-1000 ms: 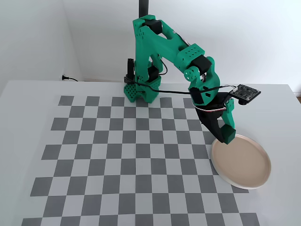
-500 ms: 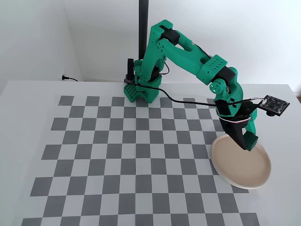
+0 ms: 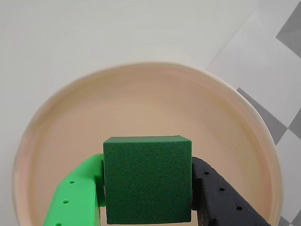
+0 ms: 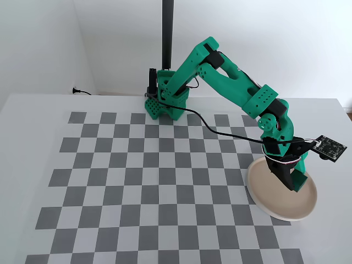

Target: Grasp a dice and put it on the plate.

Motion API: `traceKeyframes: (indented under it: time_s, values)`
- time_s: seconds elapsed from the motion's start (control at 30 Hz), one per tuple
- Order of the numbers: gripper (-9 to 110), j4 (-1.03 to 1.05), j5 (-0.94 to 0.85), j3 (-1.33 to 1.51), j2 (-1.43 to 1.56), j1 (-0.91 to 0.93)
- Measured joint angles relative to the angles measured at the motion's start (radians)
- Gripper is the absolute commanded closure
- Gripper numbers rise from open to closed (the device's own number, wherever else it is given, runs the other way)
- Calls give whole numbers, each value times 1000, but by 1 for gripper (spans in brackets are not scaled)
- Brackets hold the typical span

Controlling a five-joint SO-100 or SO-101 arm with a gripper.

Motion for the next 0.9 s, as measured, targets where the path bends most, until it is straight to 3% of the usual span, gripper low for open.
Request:
traceKeyframes:
  time_s: [0.33, 0.9]
  values:
    - [80, 18, 3, -2, -12, 0]
    - [80, 121, 3, -2, 144, 46]
